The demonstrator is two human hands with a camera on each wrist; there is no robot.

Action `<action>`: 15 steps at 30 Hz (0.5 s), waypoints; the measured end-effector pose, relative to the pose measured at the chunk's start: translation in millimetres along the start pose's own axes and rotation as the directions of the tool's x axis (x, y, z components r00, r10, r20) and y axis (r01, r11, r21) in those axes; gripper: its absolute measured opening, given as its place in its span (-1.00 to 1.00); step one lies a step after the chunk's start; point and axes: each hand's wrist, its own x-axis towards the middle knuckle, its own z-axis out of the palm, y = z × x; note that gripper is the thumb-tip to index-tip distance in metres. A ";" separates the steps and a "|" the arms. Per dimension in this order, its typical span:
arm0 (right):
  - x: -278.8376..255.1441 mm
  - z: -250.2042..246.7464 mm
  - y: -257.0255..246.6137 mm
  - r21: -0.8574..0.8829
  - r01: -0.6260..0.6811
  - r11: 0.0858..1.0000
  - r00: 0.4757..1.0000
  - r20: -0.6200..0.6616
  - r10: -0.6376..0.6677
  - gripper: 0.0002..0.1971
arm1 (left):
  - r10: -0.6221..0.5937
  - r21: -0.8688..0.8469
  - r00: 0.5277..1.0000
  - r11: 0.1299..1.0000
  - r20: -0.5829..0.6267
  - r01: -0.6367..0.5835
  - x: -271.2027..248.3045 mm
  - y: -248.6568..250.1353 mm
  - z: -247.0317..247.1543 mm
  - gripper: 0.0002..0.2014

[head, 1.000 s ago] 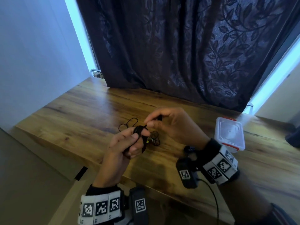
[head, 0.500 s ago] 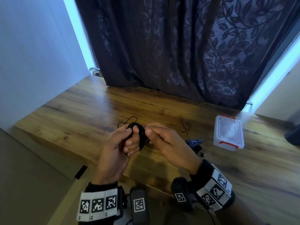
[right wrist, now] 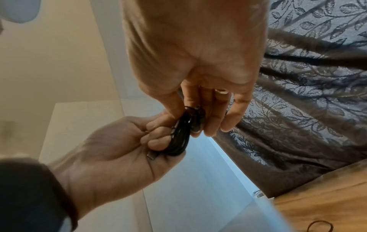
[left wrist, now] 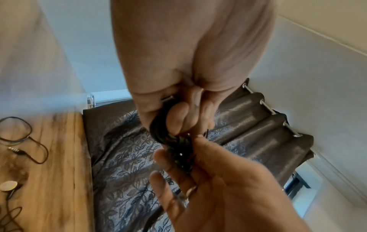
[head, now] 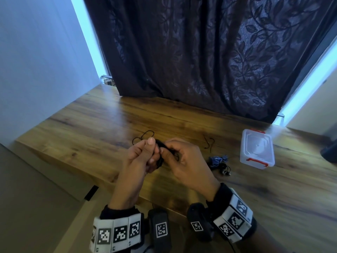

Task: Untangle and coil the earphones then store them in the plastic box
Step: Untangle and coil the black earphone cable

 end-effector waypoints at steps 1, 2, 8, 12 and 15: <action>0.7 0.4 -1.5 -0.033 0.007 0.999 1.000 -0.002 -0.007 -0.86 | 0.011 0.037 0.999 0.999 -0.040 -0.010 -0.2 0.3 2.9 -0.63; 1.4 0.6 -3.2 -0.068 0.013 0.998 1.000 -0.003 -0.013 -0.86 | 0.024 0.065 0.997 0.998 -0.074 -0.020 -0.6 0.3 5.3 -0.62; 9.3 0.3 -10.3 -0.179 -0.008 0.984 0.998 0.054 0.018 -0.81 | 0.068 0.086 0.978 0.995 -0.199 -0.051 0.5 -2.1 11.3 -0.62; 15.0 -1.3 -13.1 -0.145 -0.001 0.989 0.997 0.080 0.013 -0.80 | 0.077 0.076 0.969 0.995 -0.235 -0.061 3.0 -7.4 5.9 -0.64; 18.9 -1.6 -11.4 -0.032 -0.028 0.999 0.990 0.141 0.032 -0.80 | 0.036 -0.094 0.975 0.994 -0.219 -0.057 4.9 -7.4 3.6 -0.63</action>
